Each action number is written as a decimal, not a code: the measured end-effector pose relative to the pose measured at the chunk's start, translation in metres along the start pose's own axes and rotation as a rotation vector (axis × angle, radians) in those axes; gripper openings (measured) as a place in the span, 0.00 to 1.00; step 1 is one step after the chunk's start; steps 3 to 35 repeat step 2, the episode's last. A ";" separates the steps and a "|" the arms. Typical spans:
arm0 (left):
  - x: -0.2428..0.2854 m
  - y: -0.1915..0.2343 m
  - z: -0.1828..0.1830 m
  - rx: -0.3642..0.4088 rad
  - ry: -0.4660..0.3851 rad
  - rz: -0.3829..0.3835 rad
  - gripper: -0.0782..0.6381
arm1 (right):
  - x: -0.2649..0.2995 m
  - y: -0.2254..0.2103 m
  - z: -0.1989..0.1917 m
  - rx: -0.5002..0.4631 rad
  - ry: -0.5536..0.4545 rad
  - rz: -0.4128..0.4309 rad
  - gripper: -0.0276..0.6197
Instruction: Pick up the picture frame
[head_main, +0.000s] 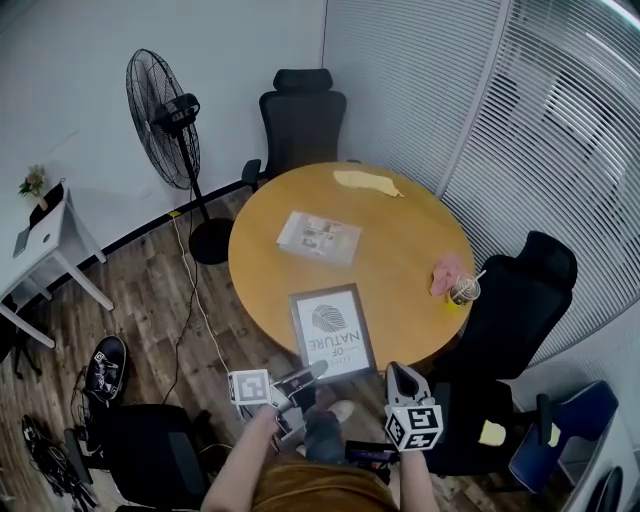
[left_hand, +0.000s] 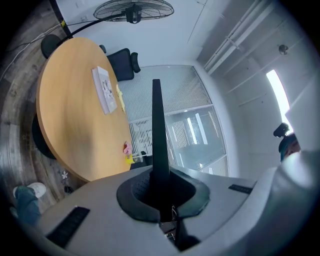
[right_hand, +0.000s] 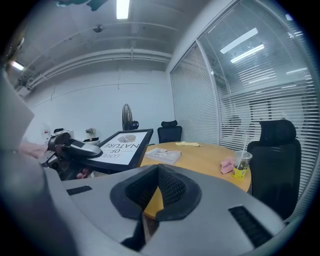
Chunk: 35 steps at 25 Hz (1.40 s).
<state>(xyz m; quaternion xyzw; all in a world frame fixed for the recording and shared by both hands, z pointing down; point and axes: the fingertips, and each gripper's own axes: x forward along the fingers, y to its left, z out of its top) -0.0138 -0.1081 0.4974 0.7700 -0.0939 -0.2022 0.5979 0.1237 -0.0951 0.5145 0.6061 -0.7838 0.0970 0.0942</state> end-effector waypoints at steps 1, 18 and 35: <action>0.000 0.001 0.000 -0.006 -0.002 -0.001 0.16 | 0.001 0.000 -0.001 0.001 0.001 0.000 0.06; 0.000 0.001 0.001 -0.012 -0.005 -0.003 0.16 | 0.002 0.000 -0.001 0.001 0.001 0.000 0.06; 0.000 0.001 0.001 -0.012 -0.005 -0.003 0.16 | 0.002 0.000 -0.001 0.001 0.001 0.000 0.06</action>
